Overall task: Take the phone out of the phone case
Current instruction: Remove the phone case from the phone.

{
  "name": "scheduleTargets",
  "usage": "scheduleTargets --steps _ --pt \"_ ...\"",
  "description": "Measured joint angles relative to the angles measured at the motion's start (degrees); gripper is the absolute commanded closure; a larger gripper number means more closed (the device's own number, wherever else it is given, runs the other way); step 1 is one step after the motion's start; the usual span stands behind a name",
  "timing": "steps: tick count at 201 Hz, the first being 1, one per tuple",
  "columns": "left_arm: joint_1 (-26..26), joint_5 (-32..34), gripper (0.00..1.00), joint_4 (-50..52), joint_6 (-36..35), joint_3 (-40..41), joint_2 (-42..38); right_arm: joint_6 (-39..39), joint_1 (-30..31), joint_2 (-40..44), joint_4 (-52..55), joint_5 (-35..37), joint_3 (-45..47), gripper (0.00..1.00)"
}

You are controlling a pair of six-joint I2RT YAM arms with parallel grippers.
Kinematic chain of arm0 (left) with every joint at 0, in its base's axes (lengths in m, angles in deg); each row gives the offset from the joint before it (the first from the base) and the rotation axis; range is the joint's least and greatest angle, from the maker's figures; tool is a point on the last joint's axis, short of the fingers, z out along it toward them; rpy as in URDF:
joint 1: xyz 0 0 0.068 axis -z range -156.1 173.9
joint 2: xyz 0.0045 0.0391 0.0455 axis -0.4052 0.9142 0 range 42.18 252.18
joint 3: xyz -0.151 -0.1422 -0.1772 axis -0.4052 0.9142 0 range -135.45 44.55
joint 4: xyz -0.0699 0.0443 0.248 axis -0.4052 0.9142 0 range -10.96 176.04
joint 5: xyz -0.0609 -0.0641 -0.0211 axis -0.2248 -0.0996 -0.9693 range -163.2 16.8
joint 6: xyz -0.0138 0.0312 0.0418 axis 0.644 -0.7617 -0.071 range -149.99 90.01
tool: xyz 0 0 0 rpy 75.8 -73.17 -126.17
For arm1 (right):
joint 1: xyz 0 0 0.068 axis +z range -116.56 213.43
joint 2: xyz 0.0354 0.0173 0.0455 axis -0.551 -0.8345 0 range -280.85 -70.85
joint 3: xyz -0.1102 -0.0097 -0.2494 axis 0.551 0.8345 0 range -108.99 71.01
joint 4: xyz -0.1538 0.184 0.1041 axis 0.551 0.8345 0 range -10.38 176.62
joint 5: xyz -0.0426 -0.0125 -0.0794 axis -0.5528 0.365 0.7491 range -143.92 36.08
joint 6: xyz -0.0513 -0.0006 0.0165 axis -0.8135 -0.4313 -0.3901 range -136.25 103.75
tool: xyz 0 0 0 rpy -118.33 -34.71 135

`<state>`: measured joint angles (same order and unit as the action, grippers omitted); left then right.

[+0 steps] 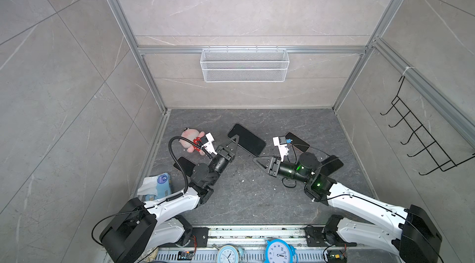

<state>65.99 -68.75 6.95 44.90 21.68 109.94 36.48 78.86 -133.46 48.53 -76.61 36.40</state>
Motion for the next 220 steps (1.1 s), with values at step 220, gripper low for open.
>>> scheduleTargets --steps 220 --pt "2.08 1.36 1.0 -2.86 0.07 0.31 1.57 -0.39 0.42 1.14 -0.61 1.99 -0.22 0.58"
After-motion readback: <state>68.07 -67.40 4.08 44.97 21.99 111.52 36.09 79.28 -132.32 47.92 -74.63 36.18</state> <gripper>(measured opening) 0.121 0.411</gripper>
